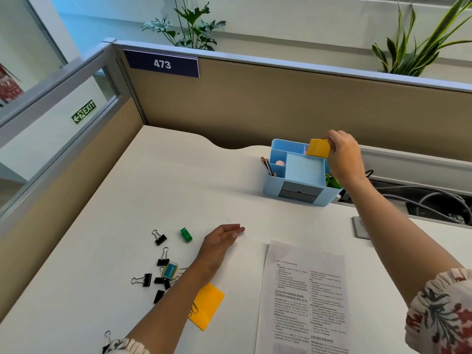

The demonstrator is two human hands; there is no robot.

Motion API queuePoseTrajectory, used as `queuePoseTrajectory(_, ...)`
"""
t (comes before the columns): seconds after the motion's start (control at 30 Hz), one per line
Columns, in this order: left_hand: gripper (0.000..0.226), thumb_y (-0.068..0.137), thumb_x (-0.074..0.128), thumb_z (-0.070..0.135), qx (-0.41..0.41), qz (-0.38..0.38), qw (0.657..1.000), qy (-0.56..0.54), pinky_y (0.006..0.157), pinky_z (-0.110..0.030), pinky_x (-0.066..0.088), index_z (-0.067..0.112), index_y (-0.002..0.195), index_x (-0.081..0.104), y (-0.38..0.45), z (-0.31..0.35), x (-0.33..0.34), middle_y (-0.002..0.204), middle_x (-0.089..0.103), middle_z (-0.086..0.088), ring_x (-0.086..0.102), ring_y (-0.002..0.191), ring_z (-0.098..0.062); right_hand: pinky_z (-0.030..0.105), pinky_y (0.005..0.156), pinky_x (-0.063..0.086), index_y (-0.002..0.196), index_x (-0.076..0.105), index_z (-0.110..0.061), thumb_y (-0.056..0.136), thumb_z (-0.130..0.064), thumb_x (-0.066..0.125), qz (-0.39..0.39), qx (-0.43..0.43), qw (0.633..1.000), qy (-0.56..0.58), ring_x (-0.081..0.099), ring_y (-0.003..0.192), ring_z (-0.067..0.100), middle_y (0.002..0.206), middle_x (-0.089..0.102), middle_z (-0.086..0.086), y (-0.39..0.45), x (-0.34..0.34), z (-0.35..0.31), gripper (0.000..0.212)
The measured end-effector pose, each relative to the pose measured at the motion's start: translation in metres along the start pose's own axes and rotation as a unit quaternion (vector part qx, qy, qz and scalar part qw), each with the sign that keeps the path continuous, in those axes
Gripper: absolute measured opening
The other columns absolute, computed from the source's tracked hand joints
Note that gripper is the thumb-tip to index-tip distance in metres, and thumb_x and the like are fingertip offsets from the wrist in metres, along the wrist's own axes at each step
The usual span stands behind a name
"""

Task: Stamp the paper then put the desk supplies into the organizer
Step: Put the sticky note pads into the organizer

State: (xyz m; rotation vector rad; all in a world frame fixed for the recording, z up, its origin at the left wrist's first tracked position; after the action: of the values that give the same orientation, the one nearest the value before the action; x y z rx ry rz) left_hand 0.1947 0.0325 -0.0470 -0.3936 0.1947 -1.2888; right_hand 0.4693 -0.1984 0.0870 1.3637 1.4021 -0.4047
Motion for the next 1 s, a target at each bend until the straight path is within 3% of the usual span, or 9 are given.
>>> queuePoseTrajectory(0.1, 0.024, 0.096, 0.056, 0.018, 0.000, 0.000, 1.000, 0.000, 0.090, -0.016, 0.042, 0.023, 0.117, 0.065, 0.000, 0.000, 0.000, 0.115, 0.070, 0.013, 0.058, 0.115, -0.001, 0.038, 0.067, 0.044, 0.094, 0.064, -0.006, 0.095, -0.005, 0.052, -0.027, 0.014, 0.999, -0.032, 0.054, 0.087, 0.031, 0.092, 0.061, 0.014, -0.001, 0.004, 0.004, 0.012)
queuePoseTrajectory(0.27, 0.024, 0.096, 0.054, 0.016, 0.009, 0.001, 1.000, 0.008, 0.089, -0.013, 0.043, 0.021, 0.118, 0.064, 0.002, -0.001, -0.001, 0.114, 0.070, 0.014, 0.058, 0.115, 0.001, 0.050, 0.080, 0.051, 0.114, 0.069, -0.009, 0.086, 0.013, 0.046, -0.060, 0.072, 0.993, -0.065, 0.055, 0.101, 0.036, 0.111, 0.065, 0.017, -0.009, 0.004, 0.011, 0.043)
queuePoseTrajectory(0.5, 0.025, 0.096, 0.055, 0.016, 0.008, 0.003, 1.000, 0.010, 0.090, -0.013, 0.044, 0.021, 0.118, 0.064, 0.002, -0.002, -0.001, 0.113, 0.070, 0.014, 0.059, 0.112, 0.002, 0.049, 0.080, 0.052, 0.112, 0.067, -0.009, 0.089, 0.007, 0.048, -0.042, 0.088, 0.994, -0.044, 0.055, 0.103, 0.032, 0.111, 0.065, 0.015, -0.020, 0.000, 0.011, 0.034)
queuePoseTrajectory(0.7, 0.023, 0.095, 0.057, 0.015, 0.008, -0.003, 1.000, 0.021, 0.088, -0.010, 0.045, 0.021, 0.117, 0.065, 0.000, 0.000, 0.002, 0.113, 0.071, 0.012, 0.060, 0.112, 0.002, 0.041, 0.084, 0.046, 0.108, 0.065, -0.010, 0.091, 0.003, 0.045, 0.004, 0.067, 0.998, 0.012, 0.052, 0.102, 0.028, 0.108, 0.064, 0.011, -0.033, -0.004, -0.005, 0.030)
queuePoseTrajectory(0.83, 0.021, 0.095, 0.058, 0.014, 0.006, -0.018, 0.999, 0.041, 0.089, -0.010, 0.045, 0.021, 0.113, 0.065, -0.007, -0.002, 0.004, 0.112, 0.071, 0.010, 0.061, 0.109, 0.002, 0.027, 0.086, 0.037, 0.104, 0.066, -0.010, 0.088, 0.004, 0.047, 0.028, 0.033, 0.998, 0.051, 0.054, 0.102, 0.027, 0.107, 0.066, 0.008, -0.047, -0.008, -0.024, 0.028)
queuePoseTrajectory(1.0, 0.019, 0.094, 0.060, 0.015, 0.024, -0.031, 0.993, 0.115, 0.087, -0.008, 0.042, 0.023, 0.110, 0.066, -0.016, -0.005, 0.005, 0.112, 0.069, 0.013, 0.059, 0.108, 0.006, 0.024, 0.093, 0.040, 0.103, 0.067, -0.014, 0.091, 0.000, 0.055, 0.025, 0.022, 0.994, 0.103, 0.056, 0.109, 0.019, 0.111, 0.067, 0.002, -0.078, -0.006, -0.055, 0.022)
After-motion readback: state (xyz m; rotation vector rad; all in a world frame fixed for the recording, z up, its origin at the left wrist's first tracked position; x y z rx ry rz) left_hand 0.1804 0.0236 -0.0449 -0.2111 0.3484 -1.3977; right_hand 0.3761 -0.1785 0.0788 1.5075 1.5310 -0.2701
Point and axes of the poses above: each hand's wrist, its own y-axis towards the middle knuckle, its own x-axis out of the palm, z = x × y, the point moved 4 cm from there along y, towards the middle knuckle
